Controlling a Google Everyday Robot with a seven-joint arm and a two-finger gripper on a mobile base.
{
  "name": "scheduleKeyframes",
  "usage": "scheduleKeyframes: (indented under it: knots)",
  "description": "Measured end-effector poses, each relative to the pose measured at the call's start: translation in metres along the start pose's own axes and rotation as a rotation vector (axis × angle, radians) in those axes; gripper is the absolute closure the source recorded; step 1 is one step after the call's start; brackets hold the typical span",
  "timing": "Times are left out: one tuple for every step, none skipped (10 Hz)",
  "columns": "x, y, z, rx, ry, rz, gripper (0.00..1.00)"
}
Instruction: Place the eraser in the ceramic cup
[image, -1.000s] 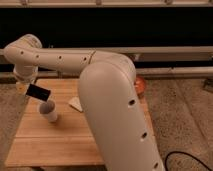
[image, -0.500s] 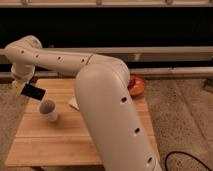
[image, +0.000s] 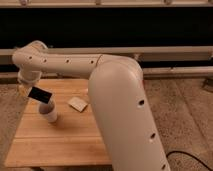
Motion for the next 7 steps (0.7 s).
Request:
scheduleKeyframes:
  knots:
    - [0.000, 0.003, 0.002, -0.002, 0.000, -0.001, 0.89]
    - [0.002, 0.002, 0.008, -0.006, -0.002, 0.001, 0.98]
    - [0.003, -0.002, 0.012, -0.005, -0.003, 0.001, 1.00]
    - [0.006, -0.007, 0.012, -0.004, -0.005, 0.002, 1.00]
    - [0.008, -0.008, 0.011, -0.004, -0.003, 0.005, 1.00]
    - [0.007, -0.004, 0.012, -0.006, -0.004, 0.005, 1.00]
    - [0.005, 0.001, 0.014, -0.010, -0.006, 0.002, 1.00]
